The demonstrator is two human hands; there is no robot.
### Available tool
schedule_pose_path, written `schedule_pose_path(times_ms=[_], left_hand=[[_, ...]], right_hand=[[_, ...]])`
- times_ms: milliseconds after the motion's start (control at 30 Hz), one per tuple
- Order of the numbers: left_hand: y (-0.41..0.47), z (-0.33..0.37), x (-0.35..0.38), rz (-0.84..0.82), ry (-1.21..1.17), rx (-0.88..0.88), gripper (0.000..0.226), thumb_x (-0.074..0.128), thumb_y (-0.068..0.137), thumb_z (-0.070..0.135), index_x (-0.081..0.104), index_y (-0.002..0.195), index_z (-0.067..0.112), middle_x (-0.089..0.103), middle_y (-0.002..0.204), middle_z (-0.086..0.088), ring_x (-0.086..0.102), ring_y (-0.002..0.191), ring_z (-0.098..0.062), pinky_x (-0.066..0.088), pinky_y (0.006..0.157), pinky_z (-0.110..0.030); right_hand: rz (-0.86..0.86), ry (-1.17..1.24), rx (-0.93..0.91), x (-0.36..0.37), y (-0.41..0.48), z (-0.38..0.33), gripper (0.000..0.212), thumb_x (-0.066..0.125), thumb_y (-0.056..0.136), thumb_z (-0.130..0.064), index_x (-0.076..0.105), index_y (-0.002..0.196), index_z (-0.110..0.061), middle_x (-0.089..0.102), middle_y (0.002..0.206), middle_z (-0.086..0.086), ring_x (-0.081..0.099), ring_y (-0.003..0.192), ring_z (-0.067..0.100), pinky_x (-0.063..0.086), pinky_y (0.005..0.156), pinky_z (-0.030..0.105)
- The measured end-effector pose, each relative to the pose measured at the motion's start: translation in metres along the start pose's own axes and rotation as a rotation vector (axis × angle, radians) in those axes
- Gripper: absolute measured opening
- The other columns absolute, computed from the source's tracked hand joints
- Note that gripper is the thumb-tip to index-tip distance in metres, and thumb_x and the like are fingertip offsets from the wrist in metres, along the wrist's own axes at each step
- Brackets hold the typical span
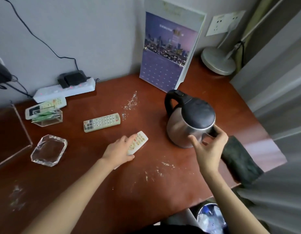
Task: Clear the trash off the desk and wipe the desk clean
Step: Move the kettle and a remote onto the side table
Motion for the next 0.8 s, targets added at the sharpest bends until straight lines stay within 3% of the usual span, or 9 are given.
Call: schedule_pose_path(times_ms=[100,200,300,367,433,567,633,700,800], left_hand=[[0.003,-0.008,-0.003,0.016,-0.059,0.034,0.084,0.064,0.078,0.043,0.014,0.144,0.034,0.047,0.122,-0.002,0.053,0.109,-0.022,0.046,0.074,-0.033],[0.004,-0.018,-0.009,0.034,-0.105,0.020,0.087,0.066,0.077,0.043,0.016,0.146,0.026,0.045,0.131,-0.002,0.052,0.114,-0.022,0.047,0.078,-0.034],[0.004,-0.029,-0.020,0.058,-0.128,-0.011,0.086,0.066,0.077,0.045,0.020,0.145,0.021,0.041,0.137,-0.001,0.050,0.118,-0.021,0.046,0.081,-0.034],[0.003,-0.035,-0.029,0.073,-0.139,-0.010,0.084,0.066,0.077,0.046,0.022,0.145,0.021,0.039,0.140,0.000,0.049,0.120,-0.020,0.046,0.082,-0.035],[0.001,-0.038,-0.038,0.096,-0.168,-0.012,0.084,0.066,0.077,0.046,0.023,0.145,0.022,0.038,0.143,0.001,0.049,0.121,-0.020,0.047,0.084,-0.036],[-0.001,-0.038,-0.055,0.157,-0.199,-0.043,0.085,0.070,0.076,0.045,0.025,0.144,0.022,0.040,0.144,0.001,0.048,0.122,-0.020,0.046,0.085,-0.036],[-0.002,-0.037,-0.062,0.173,-0.205,-0.070,0.085,0.070,0.076,0.045,0.025,0.144,0.022,0.039,0.145,0.001,0.048,0.123,-0.020,0.046,0.085,-0.036],[-0.003,-0.036,-0.067,0.194,-0.231,-0.088,0.085,0.070,0.076,0.044,0.024,0.144,0.022,0.038,0.145,0.003,0.046,0.123,-0.018,0.045,0.085,-0.036],[-0.005,-0.032,-0.073,0.202,-0.240,-0.106,0.085,0.070,0.077,0.044,0.024,0.145,0.023,0.037,0.146,0.004,0.044,0.125,-0.017,0.044,0.086,-0.036]], right_hand=[[-0.058,-0.005,-0.082,0.010,-0.037,-0.021,0.053,0.078,0.072,-0.014,0.044,0.112,-0.013,0.038,0.106,0.000,0.053,0.093,0.020,0.050,0.084,0.044],[-0.216,-0.069,-0.154,0.017,-0.059,-0.043,0.036,0.066,0.082,-0.025,0.045,0.111,-0.030,0.051,0.097,-0.010,0.056,0.079,0.004,0.050,0.073,0.033],[-0.141,-0.035,-0.242,0.006,-0.038,-0.065,0.024,0.049,0.085,-0.036,0.052,0.107,-0.027,0.057,0.082,-0.019,0.056,0.070,0.003,0.047,0.062,0.024],[-0.101,0.025,-0.278,0.003,-0.003,-0.076,0.024,0.044,0.085,-0.032,0.058,0.101,-0.021,0.056,0.083,-0.015,0.053,0.072,0.002,0.043,0.066,0.020],[-0.158,0.067,-0.277,0.013,0.038,-0.079,0.024,0.043,0.085,-0.030,0.061,0.098,-0.020,0.052,0.091,-0.016,0.050,0.087,-0.006,0.039,0.080,0.013],[-0.515,0.082,-0.205,0.062,0.104,-0.068,0.031,0.045,0.088,-0.034,0.061,0.110,-0.019,0.052,0.112,-0.011,0.047,0.112,0.004,0.032,0.100,0.014],[-0.713,0.124,-0.167,0.079,0.115,-0.065,0.037,0.046,0.087,-0.036,0.059,0.114,-0.014,0.054,0.109,-0.007,0.050,0.098,-0.004,0.037,0.089,0.012],[-0.826,0.148,-0.145,0.087,0.120,-0.064,0.037,0.052,0.083,-0.038,0.057,0.108,-0.011,0.054,0.092,-0.007,0.051,0.076,-0.009,0.039,0.074,0.008],[-0.757,0.039,-0.209,0.081,0.126,-0.057,0.039,0.056,0.069,-0.055,0.058,0.085,-0.019,0.053,0.084,-0.001,0.050,0.076,0.003,0.038,0.072,0.015]])
Point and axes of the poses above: each hand's wrist, its own y-axis towards the middle knuckle, its own x-axis out of the palm, z = x × y, the point moved 5 cm from there along y, towards the middle knuckle
